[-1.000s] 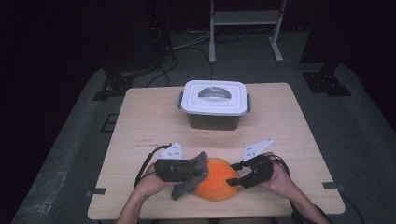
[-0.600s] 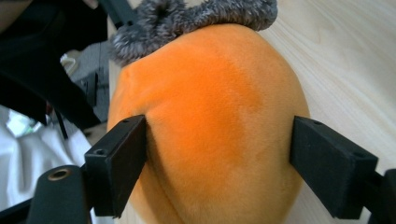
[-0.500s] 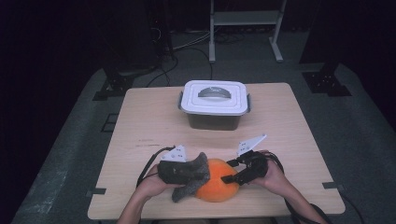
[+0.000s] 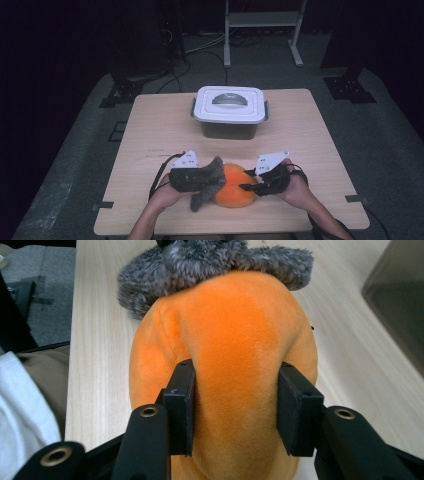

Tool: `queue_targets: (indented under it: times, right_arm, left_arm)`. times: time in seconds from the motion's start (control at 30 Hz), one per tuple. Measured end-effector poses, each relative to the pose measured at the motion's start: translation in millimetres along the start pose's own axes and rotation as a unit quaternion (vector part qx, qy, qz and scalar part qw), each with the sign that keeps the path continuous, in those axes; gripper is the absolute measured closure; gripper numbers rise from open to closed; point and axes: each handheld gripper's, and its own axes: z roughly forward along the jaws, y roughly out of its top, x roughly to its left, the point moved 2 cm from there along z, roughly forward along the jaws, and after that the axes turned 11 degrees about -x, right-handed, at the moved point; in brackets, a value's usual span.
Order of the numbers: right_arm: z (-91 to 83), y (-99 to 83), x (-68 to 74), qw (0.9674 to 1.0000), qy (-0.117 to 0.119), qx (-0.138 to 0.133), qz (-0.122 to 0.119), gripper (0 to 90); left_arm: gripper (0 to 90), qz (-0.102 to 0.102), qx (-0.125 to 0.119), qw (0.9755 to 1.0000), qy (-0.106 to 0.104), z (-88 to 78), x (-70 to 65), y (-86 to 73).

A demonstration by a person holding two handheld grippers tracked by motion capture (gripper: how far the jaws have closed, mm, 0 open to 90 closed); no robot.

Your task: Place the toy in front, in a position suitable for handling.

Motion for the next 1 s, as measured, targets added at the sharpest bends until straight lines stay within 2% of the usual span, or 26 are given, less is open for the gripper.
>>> queue_targets:
  times: [0.1,0.2,0.27,0.3,0.33,0.37,0.4,0.47,0.5,0.53,0.6,0.67,0.7,0.73,0.8,0.87,0.93,1.0]
  right_arm:
    - [-4.9,-5.9,-1.7,1.0000,0.007,0.001,0.005,56.0]
    - [-8.5,-9.9,-1.9,0.9996,0.018,-0.003,0.021,52.6]
    - [-8.3,-9.9,-2.7,0.9993,0.022,-0.003,0.030,42.7]
    - [-8.4,-9.1,-4.0,0.9985,0.030,-0.004,0.046,35.4]
    - [-8.9,-8.7,-5.4,0.9979,0.033,-0.005,0.056,32.8]
    - [-10.2,-8.6,-8.5,0.9970,0.037,-0.009,0.067,30.1]
    - [-11.7,-8.5,-13.3,0.9947,0.048,-0.018,0.089,28.3]
    - [-13.2,-9.1,-20.1,0.9914,0.058,-0.029,0.114,27.7]
    - [-12.7,-9.8,-22.5,0.9905,0.059,-0.030,0.121,26.9]
    - [-9.5,-11.5,-25.4,0.9883,0.061,-0.027,0.137,25.3]
    - [-2.9,-15.1,-26.4,0.9854,0.069,-0.022,0.154,25.2]
    - [-0.4,-15.7,-25.9,0.9850,0.066,-0.017,0.158,29.6]
    - [-1.0,-14.2,-24.7,0.9862,0.062,-0.015,0.153,33.8]
    - [-1.7,-12.2,-22.0,0.9887,0.055,-0.011,0.139,39.7]
    - [-1.6,-6.9,-11.1,0.9945,0.046,-0.009,0.094,43.0]
    - [0.1,-2.1,0.8,0.9970,0.050,-0.004,0.058,44.9]
    - [1.2,-0.3,8.3,0.9979,0.055,-0.002,0.033,45.0]
    - [1.4,-0.6,9.7,0.9981,0.053,-0.001,0.032,43.5]
  left_arm:
    - [70.7,-0.009,0.017,0.9998,0.001,-2.8,3.3,-8.9]
    - [70.7,-0.021,0.009,0.9996,-0.013,-3.9,4.1,-10.5]
    - [71.0,-0.015,0.016,0.9996,-0.020,-1.4,1.4,-9.3]
    - [71.0,-0.015,0.018,0.9995,-0.023,-0.6,0.3,-9.2]
    - [71.0,-0.012,0.020,0.9993,-0.028,0.0,-0.7,-9.3]
    - [71.0,-0.011,0.023,0.9991,-0.033,0.0,-1.4,-9.4]
    - [71.0,-0.012,0.024,0.9990,-0.036,-0.1,-1.6,-9.6]
    - [71.0,-0.017,0.026,0.9986,-0.044,-0.2,-1.6,-10.4]
    - [71.0,-0.021,0.027,0.9982,-0.050,0.2,-1.8,-10.7]
    - [71.0,-0.021,0.027,0.9980,-0.052,0.5,-2.2,-10.4]
    - [71.0,-0.018,0.025,0.9985,-0.046,0.9,-2.6,-8.3]
    - [70.9,-0.014,0.011,0.9990,-0.042,-1.2,-2.7,-3.0]
    - [70.9,-0.015,-0.001,0.9990,-0.043,-2.1,-3.2,0.1]
    - [70.9,-0.014,-0.012,0.9989,-0.042,-2.7,-3.9,3.7]
    - [70.9,-0.006,-0.030,0.9989,-0.035,-3.2,-6.5,10.9]
    - [70.7,-0.006,-0.046,0.9984,-0.034,-3.4,-8.0,15.5]
    - [70.5,-0.009,-0.043,0.9985,-0.034,-2.7,-7.7,14.2]
    - [70.6,-0.015,-0.026,0.9991,-0.031,-1.3,-4.8,7.5]
